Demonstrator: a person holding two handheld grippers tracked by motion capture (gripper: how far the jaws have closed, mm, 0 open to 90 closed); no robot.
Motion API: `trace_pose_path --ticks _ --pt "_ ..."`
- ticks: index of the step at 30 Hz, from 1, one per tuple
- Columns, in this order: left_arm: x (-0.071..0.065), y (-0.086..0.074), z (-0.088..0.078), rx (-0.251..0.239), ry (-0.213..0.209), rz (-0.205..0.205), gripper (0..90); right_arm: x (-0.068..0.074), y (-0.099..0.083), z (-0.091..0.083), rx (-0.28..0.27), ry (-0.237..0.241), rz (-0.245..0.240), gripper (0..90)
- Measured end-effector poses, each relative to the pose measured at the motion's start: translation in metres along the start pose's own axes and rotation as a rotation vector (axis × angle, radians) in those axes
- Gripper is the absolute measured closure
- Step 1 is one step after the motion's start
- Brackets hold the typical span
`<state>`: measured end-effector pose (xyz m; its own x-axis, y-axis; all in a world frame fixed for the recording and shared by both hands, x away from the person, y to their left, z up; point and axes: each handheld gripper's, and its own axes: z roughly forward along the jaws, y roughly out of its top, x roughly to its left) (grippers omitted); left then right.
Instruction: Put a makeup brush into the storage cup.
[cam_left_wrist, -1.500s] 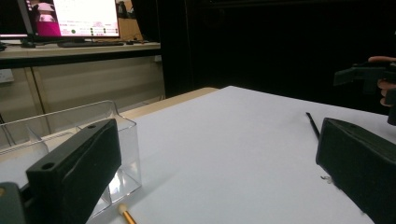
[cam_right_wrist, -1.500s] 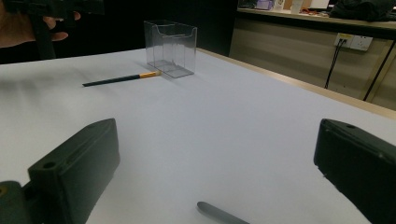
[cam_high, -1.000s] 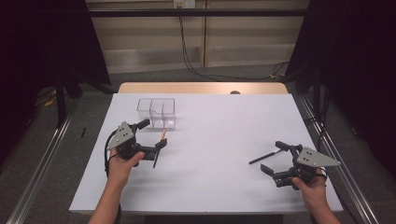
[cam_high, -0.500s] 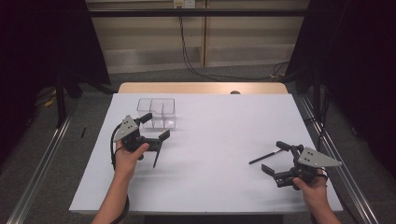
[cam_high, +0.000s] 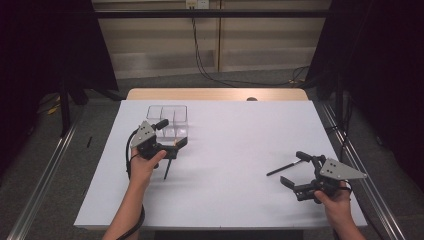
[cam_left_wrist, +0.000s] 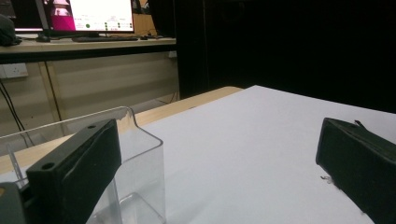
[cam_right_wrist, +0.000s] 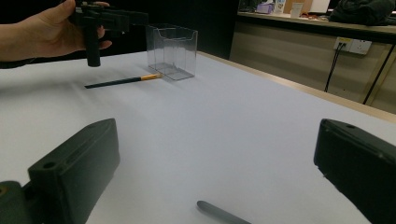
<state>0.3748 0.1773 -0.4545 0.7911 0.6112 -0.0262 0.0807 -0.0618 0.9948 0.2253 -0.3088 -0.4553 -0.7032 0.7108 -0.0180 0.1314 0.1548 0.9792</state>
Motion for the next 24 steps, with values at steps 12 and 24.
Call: trace_pose_path --ticks 12,24 --pt "0.0049 -0.004 0.0013 0.054 0.026 -0.003 0.0 -0.0009 -0.0003 -0.0015 0.003 -0.003 -0.001 0.0" --pt "0.0069 -0.0075 0.007 0.201 0.04 -0.045 0.0 -0.0014 -0.0008 -0.0009 0.004 0.001 -0.001 0.0"
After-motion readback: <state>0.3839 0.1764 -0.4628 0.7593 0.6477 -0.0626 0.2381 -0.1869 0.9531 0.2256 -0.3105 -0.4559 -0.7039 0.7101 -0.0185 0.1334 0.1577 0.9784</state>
